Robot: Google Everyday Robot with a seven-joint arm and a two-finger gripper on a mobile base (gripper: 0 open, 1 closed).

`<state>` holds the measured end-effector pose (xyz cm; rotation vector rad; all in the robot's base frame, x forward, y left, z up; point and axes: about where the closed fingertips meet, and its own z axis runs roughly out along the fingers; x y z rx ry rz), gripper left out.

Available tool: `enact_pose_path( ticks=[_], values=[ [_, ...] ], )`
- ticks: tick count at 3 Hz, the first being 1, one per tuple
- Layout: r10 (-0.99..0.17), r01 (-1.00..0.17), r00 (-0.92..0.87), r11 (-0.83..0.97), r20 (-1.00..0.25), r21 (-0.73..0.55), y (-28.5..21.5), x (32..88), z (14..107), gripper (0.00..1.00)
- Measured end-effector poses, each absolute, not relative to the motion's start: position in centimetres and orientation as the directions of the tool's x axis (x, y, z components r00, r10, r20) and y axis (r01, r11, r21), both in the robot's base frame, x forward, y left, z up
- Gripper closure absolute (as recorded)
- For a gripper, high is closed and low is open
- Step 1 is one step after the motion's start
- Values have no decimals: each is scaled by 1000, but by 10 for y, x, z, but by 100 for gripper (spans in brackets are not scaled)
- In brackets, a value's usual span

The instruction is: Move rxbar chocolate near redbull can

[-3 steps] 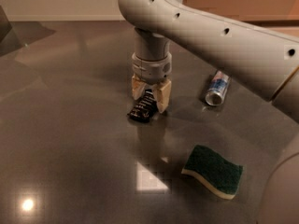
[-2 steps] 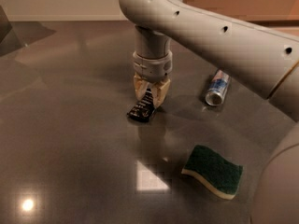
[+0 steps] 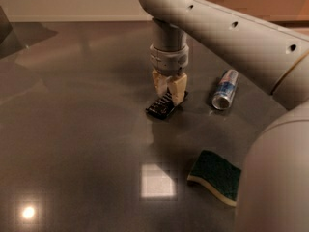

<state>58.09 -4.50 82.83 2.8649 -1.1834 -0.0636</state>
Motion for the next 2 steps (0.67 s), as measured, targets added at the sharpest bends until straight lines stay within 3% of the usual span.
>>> enact_pose_path(
  ticks=[2],
  values=[
    [-872,-872,490,-490,-10,-18,-98,641,850,100]
  ],
)
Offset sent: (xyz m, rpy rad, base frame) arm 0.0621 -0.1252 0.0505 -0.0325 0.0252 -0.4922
